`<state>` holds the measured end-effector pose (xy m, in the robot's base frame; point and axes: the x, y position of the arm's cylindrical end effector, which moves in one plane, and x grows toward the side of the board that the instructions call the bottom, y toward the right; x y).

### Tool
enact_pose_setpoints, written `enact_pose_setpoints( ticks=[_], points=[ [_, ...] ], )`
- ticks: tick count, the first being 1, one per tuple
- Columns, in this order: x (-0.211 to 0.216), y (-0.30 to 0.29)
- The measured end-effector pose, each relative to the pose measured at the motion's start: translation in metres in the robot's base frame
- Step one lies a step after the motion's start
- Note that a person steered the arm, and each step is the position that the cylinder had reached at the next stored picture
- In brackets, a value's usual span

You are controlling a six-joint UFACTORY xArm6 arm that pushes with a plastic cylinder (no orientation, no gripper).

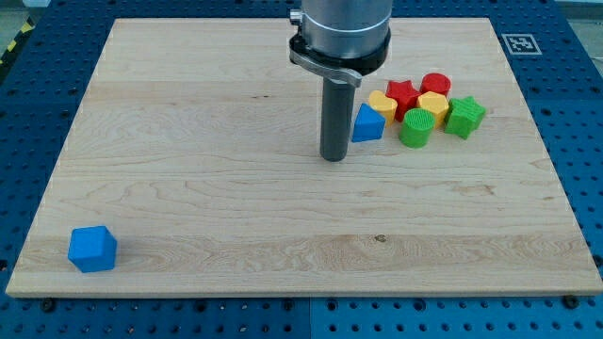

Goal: Push the blue triangle to the center

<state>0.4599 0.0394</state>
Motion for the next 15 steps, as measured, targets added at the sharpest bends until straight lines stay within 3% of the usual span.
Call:
enact_pose_setpoints(
  ticks=[5,8,11,13,15],
  points=[
    [0.019,0.157],
    [0.029,0.221],
    [-0.007,0.208],
    [0.019,0.164],
    [0.004,0.058]
  ],
)
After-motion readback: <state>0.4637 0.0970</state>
